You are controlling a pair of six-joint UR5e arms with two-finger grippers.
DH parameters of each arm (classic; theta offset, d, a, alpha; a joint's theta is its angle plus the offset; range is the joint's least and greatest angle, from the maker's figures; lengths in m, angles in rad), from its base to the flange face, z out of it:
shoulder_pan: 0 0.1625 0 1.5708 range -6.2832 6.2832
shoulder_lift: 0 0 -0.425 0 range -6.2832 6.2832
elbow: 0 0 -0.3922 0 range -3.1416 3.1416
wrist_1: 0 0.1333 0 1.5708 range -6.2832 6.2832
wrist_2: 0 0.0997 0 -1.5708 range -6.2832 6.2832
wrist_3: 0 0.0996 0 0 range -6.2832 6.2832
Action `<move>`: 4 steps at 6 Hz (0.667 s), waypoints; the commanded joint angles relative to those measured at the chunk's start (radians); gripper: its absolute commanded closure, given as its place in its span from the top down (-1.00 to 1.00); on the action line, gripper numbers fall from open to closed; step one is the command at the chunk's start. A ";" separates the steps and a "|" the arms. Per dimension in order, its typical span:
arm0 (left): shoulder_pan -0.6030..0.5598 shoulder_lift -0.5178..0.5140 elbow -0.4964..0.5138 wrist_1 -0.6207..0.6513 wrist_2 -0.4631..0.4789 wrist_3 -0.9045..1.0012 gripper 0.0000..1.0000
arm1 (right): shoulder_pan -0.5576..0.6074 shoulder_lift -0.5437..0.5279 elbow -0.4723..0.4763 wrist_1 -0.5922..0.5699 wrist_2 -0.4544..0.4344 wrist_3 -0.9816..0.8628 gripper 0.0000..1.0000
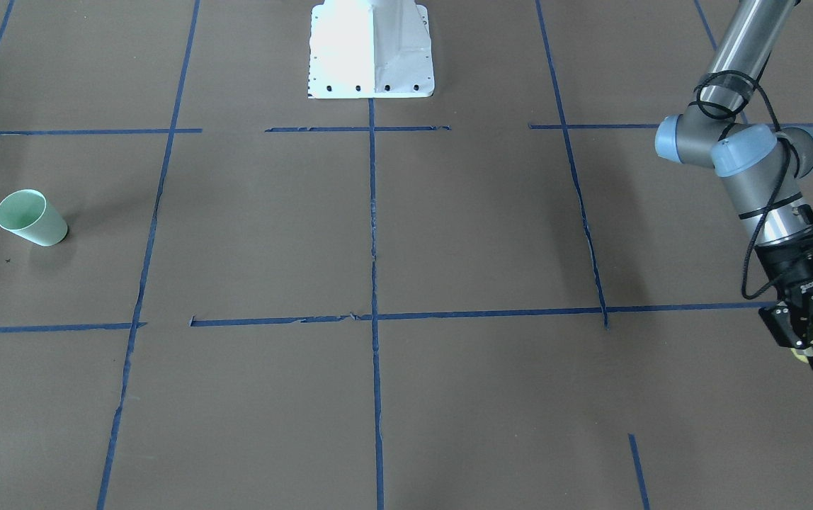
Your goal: Transfer and stack yellow cup on green cup
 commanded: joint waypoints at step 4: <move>0.246 -0.326 0.003 0.004 0.095 0.125 -0.36 | -0.047 0.088 0.018 -0.001 0.006 0.105 1.00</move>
